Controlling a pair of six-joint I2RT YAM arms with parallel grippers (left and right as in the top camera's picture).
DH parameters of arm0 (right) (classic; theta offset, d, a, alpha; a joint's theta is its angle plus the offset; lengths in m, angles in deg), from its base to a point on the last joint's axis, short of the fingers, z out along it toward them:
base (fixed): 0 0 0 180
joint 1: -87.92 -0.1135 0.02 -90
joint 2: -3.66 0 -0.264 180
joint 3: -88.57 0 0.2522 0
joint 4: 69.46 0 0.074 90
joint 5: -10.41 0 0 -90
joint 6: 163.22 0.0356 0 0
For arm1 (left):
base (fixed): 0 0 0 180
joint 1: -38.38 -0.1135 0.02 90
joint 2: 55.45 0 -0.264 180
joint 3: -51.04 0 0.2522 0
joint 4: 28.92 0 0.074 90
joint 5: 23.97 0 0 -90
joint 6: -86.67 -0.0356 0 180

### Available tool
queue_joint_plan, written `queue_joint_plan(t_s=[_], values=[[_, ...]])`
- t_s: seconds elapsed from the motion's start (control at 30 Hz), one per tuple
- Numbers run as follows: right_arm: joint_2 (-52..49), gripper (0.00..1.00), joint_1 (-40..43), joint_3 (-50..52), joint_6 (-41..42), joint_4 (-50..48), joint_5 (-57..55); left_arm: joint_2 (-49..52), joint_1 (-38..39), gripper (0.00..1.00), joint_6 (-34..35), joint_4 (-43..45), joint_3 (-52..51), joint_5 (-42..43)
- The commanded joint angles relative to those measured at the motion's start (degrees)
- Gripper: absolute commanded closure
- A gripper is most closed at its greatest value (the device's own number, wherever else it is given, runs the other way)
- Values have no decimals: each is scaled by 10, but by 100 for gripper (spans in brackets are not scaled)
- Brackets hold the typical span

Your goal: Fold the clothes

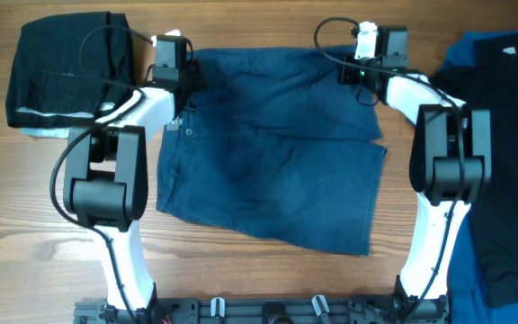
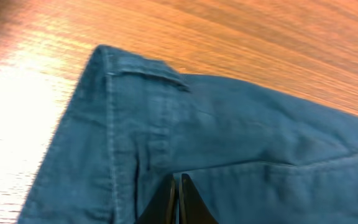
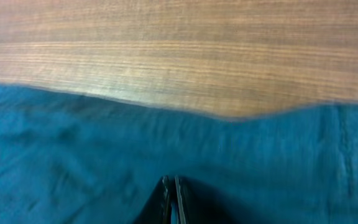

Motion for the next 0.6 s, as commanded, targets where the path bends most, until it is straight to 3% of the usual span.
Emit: queue_joint_plan(t_s=[0.0,0.23,0.4,0.57], values=[[-38,96,-3,-6,-7,-65,-56,23,-4,96,11,-1,6,5],[-89,96,-3,-6,-7,-150,-119,30,-4,96,9,0,6,5],[-90,96,2,-6,57,-200,-297,30,-7,96,9,0,6,2],[-59,93,11,-6,50,-259,-300,30,-15,96,9,10,6,3]])
